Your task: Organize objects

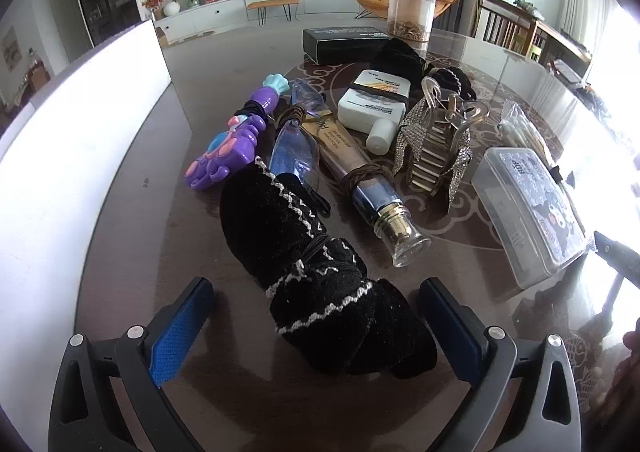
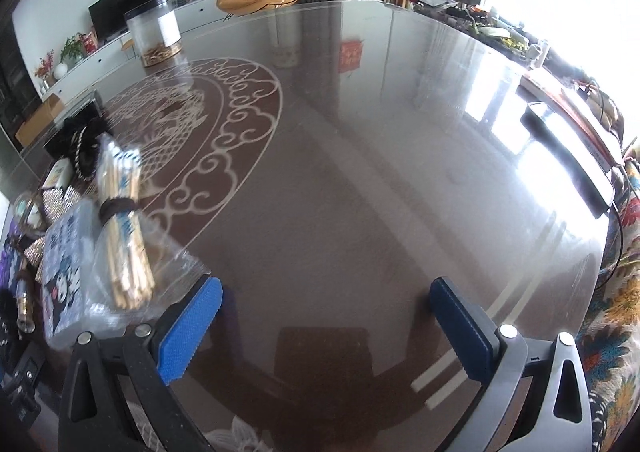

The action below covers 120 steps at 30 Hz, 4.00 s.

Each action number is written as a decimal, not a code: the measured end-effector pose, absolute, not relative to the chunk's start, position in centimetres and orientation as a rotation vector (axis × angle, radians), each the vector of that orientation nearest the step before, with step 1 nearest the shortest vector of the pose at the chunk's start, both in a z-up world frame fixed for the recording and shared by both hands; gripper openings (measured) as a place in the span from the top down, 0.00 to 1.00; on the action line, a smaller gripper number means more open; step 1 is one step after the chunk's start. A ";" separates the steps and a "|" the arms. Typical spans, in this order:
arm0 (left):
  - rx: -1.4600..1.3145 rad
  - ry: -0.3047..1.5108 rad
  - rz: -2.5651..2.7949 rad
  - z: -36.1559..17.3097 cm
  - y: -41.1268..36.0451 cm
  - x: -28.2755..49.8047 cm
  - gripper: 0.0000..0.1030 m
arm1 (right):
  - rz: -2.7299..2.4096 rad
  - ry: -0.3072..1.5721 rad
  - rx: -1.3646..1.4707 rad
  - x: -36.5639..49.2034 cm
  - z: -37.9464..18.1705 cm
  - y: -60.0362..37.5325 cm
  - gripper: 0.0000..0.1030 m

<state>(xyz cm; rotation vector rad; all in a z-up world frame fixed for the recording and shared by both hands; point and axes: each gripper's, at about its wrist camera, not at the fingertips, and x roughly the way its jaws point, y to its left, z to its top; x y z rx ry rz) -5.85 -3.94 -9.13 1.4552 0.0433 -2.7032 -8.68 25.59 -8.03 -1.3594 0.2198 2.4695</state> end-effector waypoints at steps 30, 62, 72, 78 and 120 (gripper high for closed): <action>1.430 0.043 -2.718 -9.2 -3.8 -5.8 0.00 | 2.478 0.226 -1.284 -12.6 -7.9 30.0 0.00; 1.428 0.045 -2.719 -9.4 -3.8 -5.9 0.00 | 2.478 0.226 -1.284 -12.6 -7.9 30.0 0.00; 1.428 0.045 -2.718 -9.5 -3.8 -5.9 0.00 | 2.479 0.226 -1.283 -12.6 -7.9 30.0 0.00; 1.427 0.045 -2.719 -9.5 -3.8 -5.9 0.00 | 2.479 0.226 -1.283 -12.6 -7.9 30.0 0.00; 1.426 0.046 -2.718 -9.6 -3.9 -5.9 0.00 | 2.479 0.226 -1.283 -12.6 -7.9 30.0 0.00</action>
